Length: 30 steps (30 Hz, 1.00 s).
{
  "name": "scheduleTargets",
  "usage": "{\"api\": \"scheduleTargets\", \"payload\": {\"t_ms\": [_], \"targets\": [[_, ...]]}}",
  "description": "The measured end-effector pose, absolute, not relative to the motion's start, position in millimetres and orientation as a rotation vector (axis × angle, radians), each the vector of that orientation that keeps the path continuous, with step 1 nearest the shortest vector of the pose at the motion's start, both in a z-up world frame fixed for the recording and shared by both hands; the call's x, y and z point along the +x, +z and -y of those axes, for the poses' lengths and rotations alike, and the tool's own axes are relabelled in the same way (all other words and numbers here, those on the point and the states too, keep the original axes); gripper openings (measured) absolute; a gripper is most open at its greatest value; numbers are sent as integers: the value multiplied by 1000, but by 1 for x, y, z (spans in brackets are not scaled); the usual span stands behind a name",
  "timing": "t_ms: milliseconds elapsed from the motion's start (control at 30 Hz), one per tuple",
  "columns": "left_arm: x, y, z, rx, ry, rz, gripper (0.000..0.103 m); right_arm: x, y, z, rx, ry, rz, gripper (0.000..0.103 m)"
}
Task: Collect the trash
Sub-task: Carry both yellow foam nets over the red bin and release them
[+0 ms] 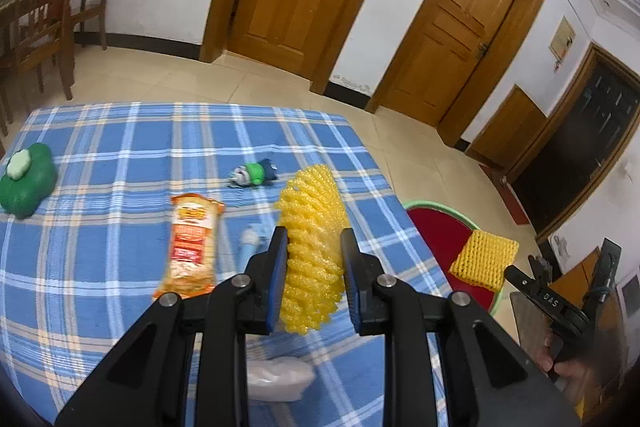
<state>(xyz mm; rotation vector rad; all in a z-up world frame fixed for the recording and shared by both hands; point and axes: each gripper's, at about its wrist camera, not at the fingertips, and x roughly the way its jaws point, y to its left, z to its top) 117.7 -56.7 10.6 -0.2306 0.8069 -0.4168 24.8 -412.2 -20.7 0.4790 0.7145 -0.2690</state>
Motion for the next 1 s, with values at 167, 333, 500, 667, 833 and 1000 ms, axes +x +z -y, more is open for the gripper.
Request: {"api": "scheduleTargets", "payload": {"t_ms": [167,333,500,667,833,1000], "targets": [[115,11,80,-192,-445,-819,25,20,-31,423,504,-265,-746,10],[115,11,105,-172,-490,-853,25,14,-35,429,506,-259,-750,10],[115,10,130,-143,-522,-871,25,10,-32,434,512,-248,-735,12],[117,6,156,-115,-560,-895,25,5,-27,436,496,-244,-718,17],[120,-1,187,-79,-603,-922,26,2,-24,436,492,-232,-696,22],[123,-11,219,-33,-643,-944,26,-1,-25,439,510,-214,-692,27]]}}
